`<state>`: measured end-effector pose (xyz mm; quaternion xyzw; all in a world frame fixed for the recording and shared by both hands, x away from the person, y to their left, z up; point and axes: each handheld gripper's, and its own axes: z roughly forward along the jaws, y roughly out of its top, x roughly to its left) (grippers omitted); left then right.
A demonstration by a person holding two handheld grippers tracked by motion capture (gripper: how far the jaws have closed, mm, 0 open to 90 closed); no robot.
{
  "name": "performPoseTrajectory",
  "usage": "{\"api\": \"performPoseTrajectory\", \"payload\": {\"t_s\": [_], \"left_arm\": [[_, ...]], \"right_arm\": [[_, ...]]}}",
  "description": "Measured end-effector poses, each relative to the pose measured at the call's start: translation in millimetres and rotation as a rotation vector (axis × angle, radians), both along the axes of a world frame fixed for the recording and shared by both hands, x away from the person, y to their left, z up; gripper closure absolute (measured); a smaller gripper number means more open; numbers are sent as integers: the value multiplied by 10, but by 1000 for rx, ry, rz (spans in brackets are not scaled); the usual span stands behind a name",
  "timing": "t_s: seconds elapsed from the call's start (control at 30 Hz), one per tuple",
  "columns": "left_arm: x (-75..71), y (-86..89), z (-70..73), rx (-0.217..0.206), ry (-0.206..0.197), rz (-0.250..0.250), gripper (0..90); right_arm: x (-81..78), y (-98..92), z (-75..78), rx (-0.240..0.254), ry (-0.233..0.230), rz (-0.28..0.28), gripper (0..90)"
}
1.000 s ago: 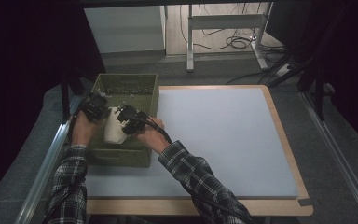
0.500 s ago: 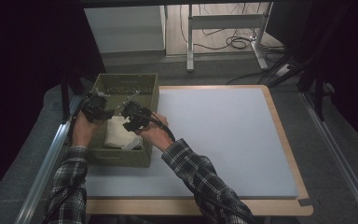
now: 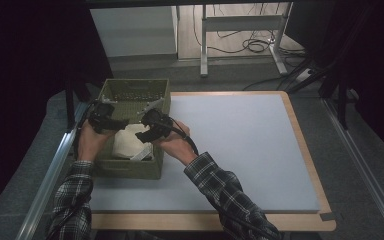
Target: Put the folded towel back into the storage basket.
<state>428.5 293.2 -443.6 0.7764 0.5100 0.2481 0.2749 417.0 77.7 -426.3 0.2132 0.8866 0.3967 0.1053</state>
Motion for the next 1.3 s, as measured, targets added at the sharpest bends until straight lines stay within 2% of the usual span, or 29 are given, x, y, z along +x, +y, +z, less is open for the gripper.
{"api": "performPoseTrajectory", "payload": {"t_s": [0.03,0.07,0.1,0.13,0.2,0.23,0.27,0.37,0.57,0.6,0.67,0.7,0.97,1.03,1.07,1.1,1.17,1.2,1.23,1.3], "left_arm": [[0,0,0,0,0,0,213],[-23,6,19,-26,-9,-2,204],[-23,6,19,-26,-9,-2,198],[-48,-1,38,-47,-19,-6,187],[-65,-22,47,-56,-24,-15,168],[-65,-22,47,-56,-24,-15,159],[-92,-65,62,-37,-32,-24,148],[-113,-102,74,-41,-35,-35,134],[-185,-230,134,-102,-39,-80,96],[-185,-230,134,-102,-39,-80,88],[-205,-269,148,-127,-40,-100,71],[-224,-311,164,-133,-40,-118,58],[-301,-468,196,-120,-37,-152,14],[-328,-499,205,-133,-41,-154,10],[-353,-522,215,-159,-43,-161,10],[-364,-534,221,-167,-44,-163,7],[-375,-548,229,-170,-47,-163,3],[-402,-578,247,-178,-53,-172,2],[-402,-578,247,-178,-53,-172,1],[-451,-630,282,-167,-71,-186,0]], "right_arm": [[0,-28,7,7,-4,3,354],[-2,-54,13,15,-5,5,345],[-2,-54,13,15,-5,5,345],[-13,-102,23,23,-6,-1,322],[-17,-153,28,30,-6,1,301],[-17,-153,28,30,-6,1,301],[-20,-199,30,37,-6,-1,283],[-26,-264,38,47,-7,-2,269],[-56,-453,64,87,5,18,192],[-63,-479,66,90,8,23,179],[-69,-504,65,90,9,29,166],[-92,-555,62,74,1,36,146],[-133,-783,67,97,-1,30,85],[-137,-854,68,100,8,24,70],[-134,-929,62,100,12,16,59],[-133,-969,60,100,11,13,57],[-134,-1008,59,104,11,9,55],[-133,-1088,52,105,13,4,49],[-133,-1088,52,105,13,4,49],[-131,-1203,31,90,26,8,30]]}}
